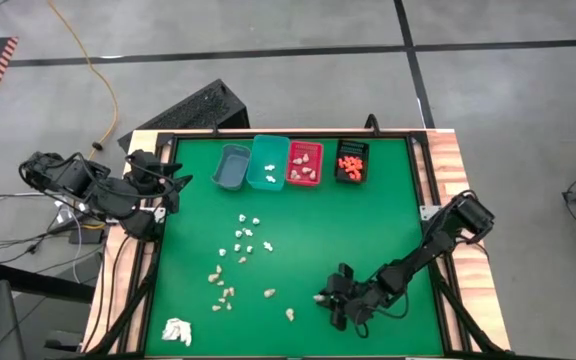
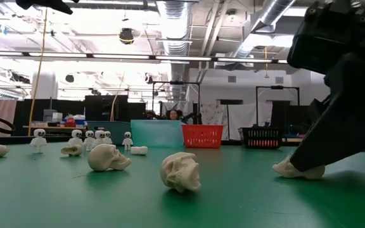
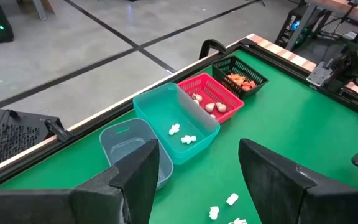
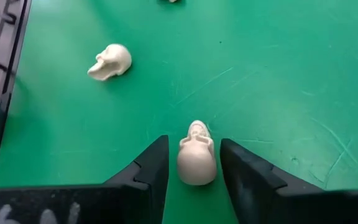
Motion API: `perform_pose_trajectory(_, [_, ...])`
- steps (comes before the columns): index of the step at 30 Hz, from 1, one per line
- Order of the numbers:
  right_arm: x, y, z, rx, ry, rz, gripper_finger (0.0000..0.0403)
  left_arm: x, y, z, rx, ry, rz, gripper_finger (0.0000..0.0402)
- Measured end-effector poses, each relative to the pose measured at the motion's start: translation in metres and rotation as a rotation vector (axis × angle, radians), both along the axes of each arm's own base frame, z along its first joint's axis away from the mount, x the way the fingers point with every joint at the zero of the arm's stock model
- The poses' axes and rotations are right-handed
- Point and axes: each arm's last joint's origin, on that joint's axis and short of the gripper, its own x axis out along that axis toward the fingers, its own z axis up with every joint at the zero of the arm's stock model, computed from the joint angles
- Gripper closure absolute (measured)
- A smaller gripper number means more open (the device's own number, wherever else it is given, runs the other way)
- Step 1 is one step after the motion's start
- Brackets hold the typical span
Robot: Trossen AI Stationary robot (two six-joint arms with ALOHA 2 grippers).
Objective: Sort Halloween decoration
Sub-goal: Put the white skull toy into the red bin
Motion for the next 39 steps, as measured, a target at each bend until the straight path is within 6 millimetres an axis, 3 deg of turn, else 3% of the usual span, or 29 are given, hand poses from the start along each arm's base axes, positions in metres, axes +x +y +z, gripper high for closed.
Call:
perform_pose_trajectory(13, [0.001,0.000,-0.004,0.057,0.021,-0.048,0.0328,0.000,0.000,0.000,0.005,0.005,0.004,0.0191])
perform_pose_trajectory(19, [0.011,0.008,0.007,0.074,0.027,-0.059,0.0334,0.000,0.000,0.000,0.006,0.005,0.004,0.0191])
perform_pose_trajectory(25, [0.018,0.004,0.026,-0.009,0.056,0.001,0.0335,-0.001,0.000,-0.001,0.014,0.016,0.004,0.0191])
perform_pose_trajectory(31, [0.025,-0.027,0.047,-0.144,0.078,0.059,0.0335,-0.001,0.000,-0.001,0.006,0.021,-0.008,0.0191])
perform_pose_trajectory(39, [0.051,-0.096,0.083,-0.295,-0.003,-0.011,0.0335,-0.001,0.000,-0.002,-0.009,0.027,-0.027,0.0191])
